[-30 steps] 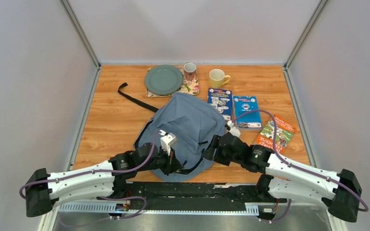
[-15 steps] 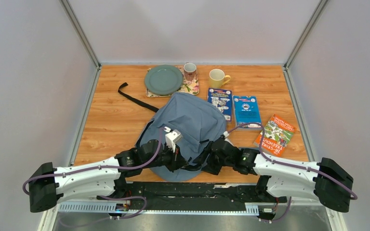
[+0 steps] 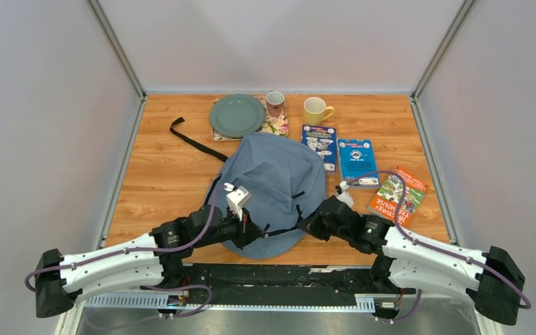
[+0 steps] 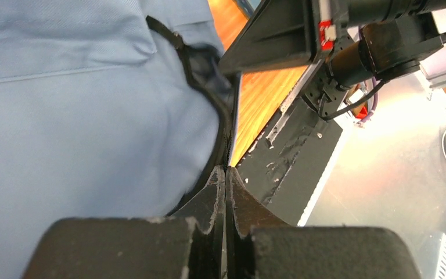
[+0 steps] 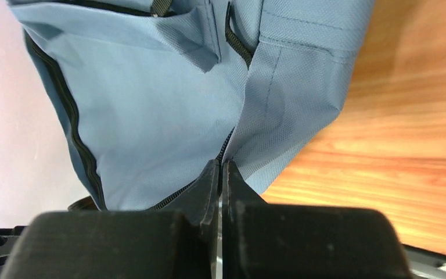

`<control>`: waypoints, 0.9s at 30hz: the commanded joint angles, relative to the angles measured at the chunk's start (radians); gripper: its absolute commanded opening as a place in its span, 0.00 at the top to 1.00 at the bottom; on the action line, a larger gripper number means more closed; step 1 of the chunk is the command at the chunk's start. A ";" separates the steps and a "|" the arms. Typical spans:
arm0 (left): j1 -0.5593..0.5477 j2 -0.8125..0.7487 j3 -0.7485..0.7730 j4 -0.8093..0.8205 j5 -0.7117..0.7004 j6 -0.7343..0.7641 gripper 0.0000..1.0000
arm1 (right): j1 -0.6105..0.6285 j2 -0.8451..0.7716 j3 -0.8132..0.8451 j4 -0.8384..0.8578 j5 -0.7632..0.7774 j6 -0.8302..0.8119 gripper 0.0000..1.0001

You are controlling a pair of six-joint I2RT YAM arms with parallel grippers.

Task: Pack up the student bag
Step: Unzip the student bag at the center of the board.

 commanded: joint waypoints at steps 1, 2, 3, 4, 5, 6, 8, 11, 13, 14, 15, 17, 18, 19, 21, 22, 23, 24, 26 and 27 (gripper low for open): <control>-0.005 -0.102 -0.020 -0.146 -0.076 0.024 1.00 | -0.066 -0.086 0.057 -0.160 0.217 -0.173 1.00; -0.005 -0.133 -0.028 -0.171 -0.096 0.026 1.00 | -0.087 -0.095 0.056 -0.164 0.213 -0.224 1.00; -0.005 -0.148 -0.039 -0.194 -0.108 0.024 1.00 | -0.130 -0.100 0.054 -0.164 0.190 -0.244 1.00; -0.003 -0.171 -0.044 -0.243 -0.134 0.023 1.00 | -0.152 -0.100 0.057 -0.164 0.182 -0.267 1.00; -0.005 -0.184 -0.047 -0.266 -0.145 0.021 1.00 | -0.172 -0.097 0.060 -0.164 0.174 -0.307 1.00; -0.005 -0.193 -0.047 -0.289 -0.161 0.021 1.00 | -0.205 -0.089 0.065 -0.165 0.156 -0.325 1.00; -0.003 -0.219 -0.037 -0.378 -0.233 0.020 1.00 | -0.244 -0.074 0.083 -0.165 0.150 -0.357 1.00; -0.003 -0.241 -0.019 -0.484 -0.305 0.026 1.00 | -0.276 -0.048 0.120 -0.153 0.138 -0.419 1.00; -0.003 -0.244 -0.021 -0.499 -0.288 0.030 1.00 | -0.281 -0.028 0.138 -0.145 0.119 -0.459 1.00; -0.003 -0.241 -0.024 -0.487 -0.271 0.029 1.00 | -0.281 -0.004 0.154 -0.112 0.099 -0.480 1.00; -0.003 -0.236 -0.036 -0.440 -0.250 0.027 1.00 | -0.282 0.012 0.161 -0.098 0.049 -0.500 1.00; -0.003 -0.207 -0.050 -0.363 -0.172 0.009 1.00 | -0.282 0.055 0.199 -0.102 -0.006 -0.534 0.95; -0.005 -0.195 -0.066 -0.272 -0.147 -0.002 1.00 | -0.281 0.064 0.221 -0.125 -0.058 -0.540 0.86; -0.005 -0.166 -0.074 -0.224 -0.098 -0.020 1.00 | -0.278 0.069 0.236 -0.159 -0.063 -0.536 0.67; -0.003 -0.136 -0.080 -0.106 -0.067 -0.039 1.00 | -0.256 0.031 0.255 -0.245 -0.042 -0.507 0.56; -0.005 -0.109 -0.077 -0.076 -0.050 -0.045 1.00 | -0.255 0.008 0.253 -0.275 -0.040 -0.485 0.47; -0.003 -0.095 -0.071 -0.058 -0.046 -0.043 1.00 | -0.255 -0.053 0.247 -0.320 -0.045 -0.438 0.44; -0.006 -0.081 -0.050 -0.038 -0.043 -0.042 1.00 | -0.255 -0.087 0.229 -0.337 -0.065 -0.412 0.42; -0.006 -0.047 -0.027 -0.028 -0.035 -0.025 1.00 | -0.244 -0.194 0.194 -0.351 -0.097 -0.286 0.42; -0.006 -0.038 -0.005 -0.025 -0.032 -0.020 1.00 | -0.235 -0.225 0.171 -0.334 -0.144 -0.231 0.42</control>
